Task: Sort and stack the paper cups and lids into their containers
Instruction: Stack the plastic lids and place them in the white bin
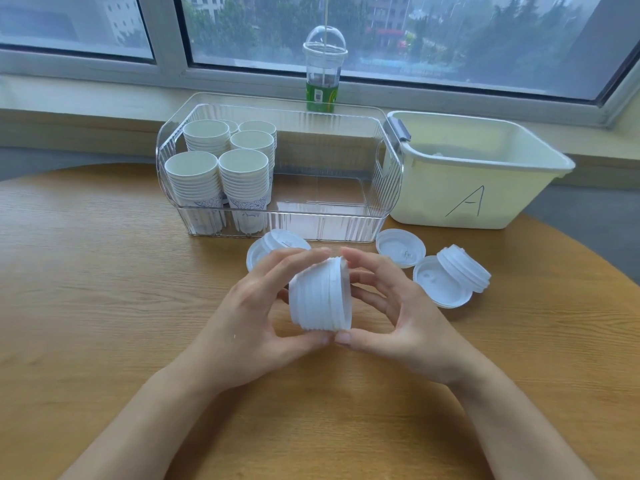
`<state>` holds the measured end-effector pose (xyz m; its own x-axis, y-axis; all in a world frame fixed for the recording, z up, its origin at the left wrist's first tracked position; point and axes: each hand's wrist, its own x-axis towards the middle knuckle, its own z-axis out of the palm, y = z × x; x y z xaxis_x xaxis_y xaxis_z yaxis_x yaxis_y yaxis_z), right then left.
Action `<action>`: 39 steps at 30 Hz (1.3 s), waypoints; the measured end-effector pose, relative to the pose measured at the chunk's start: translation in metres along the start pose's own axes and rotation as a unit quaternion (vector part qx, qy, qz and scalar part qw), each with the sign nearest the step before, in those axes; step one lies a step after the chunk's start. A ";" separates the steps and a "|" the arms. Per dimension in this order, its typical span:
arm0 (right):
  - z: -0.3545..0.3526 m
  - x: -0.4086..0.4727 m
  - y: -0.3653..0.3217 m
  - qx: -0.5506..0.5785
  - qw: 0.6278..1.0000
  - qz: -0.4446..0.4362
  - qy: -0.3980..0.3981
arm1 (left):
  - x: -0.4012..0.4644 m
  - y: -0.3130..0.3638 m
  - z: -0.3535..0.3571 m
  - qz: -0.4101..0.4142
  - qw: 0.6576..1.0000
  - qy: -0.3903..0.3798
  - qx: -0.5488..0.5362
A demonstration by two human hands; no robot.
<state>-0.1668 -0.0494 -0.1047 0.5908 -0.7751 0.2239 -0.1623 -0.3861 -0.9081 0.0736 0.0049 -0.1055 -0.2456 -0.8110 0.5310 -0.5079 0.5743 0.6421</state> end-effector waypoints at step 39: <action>0.004 0.007 0.017 -0.138 0.985 0.049 0.096 | 0.002 -0.014 0.008 -0.084 0.995 0.002 -0.049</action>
<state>-0.1622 -0.0597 -0.1200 0.4055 -0.8857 0.2263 -0.4360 -0.4050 -0.8037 0.0735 -0.0061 -0.1176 -0.1601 -0.8962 0.4137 -0.4576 0.4388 0.7733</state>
